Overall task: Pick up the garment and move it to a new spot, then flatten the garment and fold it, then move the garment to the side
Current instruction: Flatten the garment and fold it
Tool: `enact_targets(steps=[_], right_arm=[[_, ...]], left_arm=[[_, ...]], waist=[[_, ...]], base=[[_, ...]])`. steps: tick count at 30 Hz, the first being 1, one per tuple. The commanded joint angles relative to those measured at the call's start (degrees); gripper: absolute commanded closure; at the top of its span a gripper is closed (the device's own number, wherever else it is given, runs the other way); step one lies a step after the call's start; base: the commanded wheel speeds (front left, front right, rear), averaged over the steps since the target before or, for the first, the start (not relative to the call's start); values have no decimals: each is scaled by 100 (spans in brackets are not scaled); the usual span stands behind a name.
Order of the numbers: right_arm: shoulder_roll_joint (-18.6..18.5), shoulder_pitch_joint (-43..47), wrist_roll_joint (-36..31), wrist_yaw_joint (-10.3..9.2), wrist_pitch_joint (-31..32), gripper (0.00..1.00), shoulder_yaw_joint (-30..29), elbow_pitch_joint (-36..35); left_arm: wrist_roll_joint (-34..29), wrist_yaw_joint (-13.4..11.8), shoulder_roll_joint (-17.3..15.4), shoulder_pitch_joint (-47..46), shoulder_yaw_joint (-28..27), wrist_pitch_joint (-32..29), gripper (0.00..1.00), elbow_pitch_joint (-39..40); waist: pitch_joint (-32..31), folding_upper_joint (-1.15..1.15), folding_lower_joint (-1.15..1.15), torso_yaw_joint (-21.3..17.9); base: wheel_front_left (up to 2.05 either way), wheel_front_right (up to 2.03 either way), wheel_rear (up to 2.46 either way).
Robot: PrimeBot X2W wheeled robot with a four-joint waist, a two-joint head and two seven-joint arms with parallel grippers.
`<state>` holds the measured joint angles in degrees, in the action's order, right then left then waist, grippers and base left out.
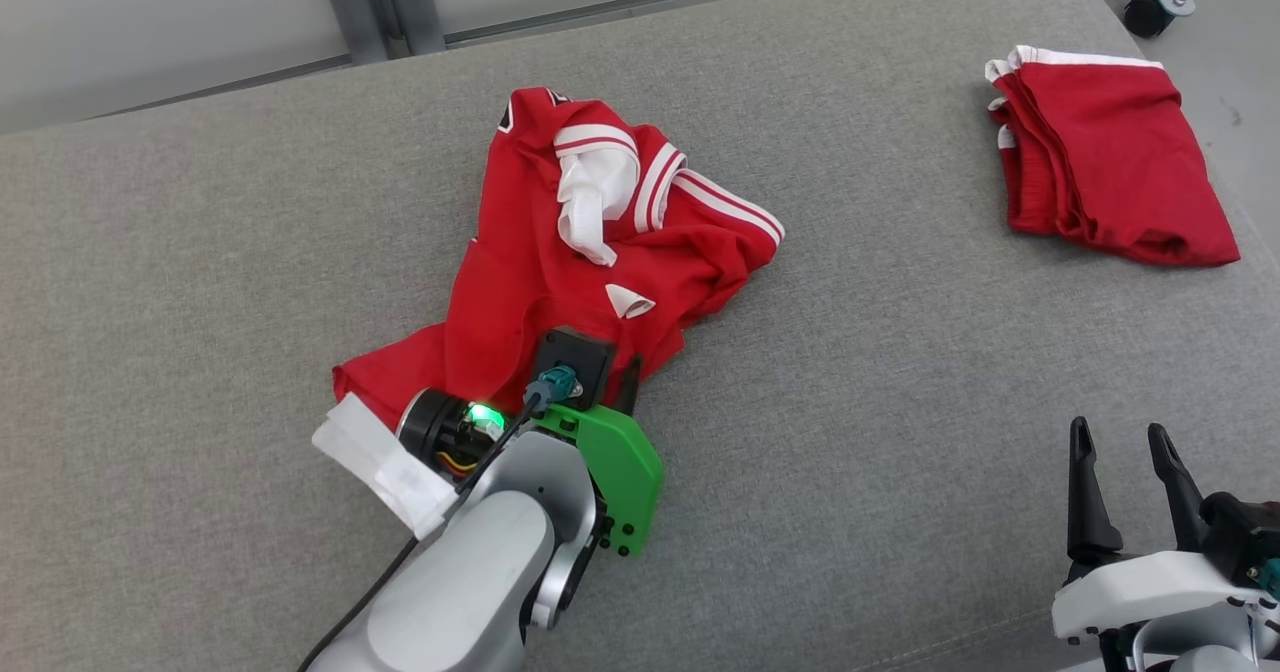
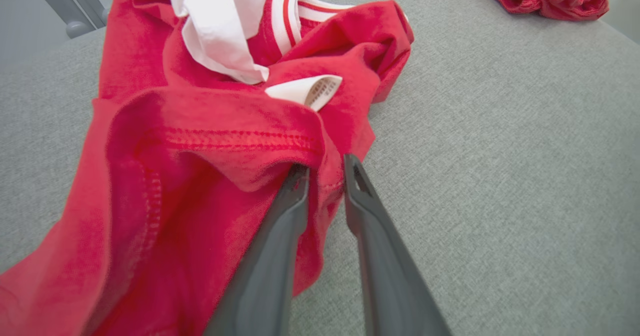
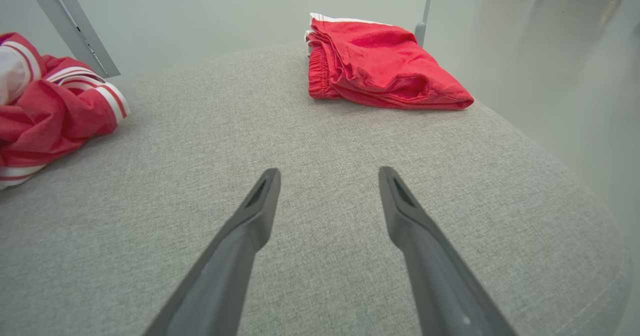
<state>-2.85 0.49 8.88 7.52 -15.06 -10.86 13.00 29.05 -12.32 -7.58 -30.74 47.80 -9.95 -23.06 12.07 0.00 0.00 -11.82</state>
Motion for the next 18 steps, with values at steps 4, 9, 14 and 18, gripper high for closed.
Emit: enact_targets(steps=[4,9,14,18], right_arm=[[-12,-5,-37,-7,-15,0,-18,26],[-13,159,-51,-7,-15,0,-110,28],[-12,376,-92,-7,-15,0,-280,5],[-13,470,-120,-7,-14,0,-303,-11]], left_arm=[[130,24,56,-45,-104,229,100,-221],[672,33,105,267,-646,621,100,108],[1173,-48,-374,739,-1252,705,100,1165],[1506,-150,-1031,1205,-1741,465,100,1989]], waist=[[-35,0,0,-5],[-208,0,0,91],[-440,0,0,418],[-602,0,0,701]], base=[[0,0,0],[0,0,0],[0,0,0],[0,0,0]])
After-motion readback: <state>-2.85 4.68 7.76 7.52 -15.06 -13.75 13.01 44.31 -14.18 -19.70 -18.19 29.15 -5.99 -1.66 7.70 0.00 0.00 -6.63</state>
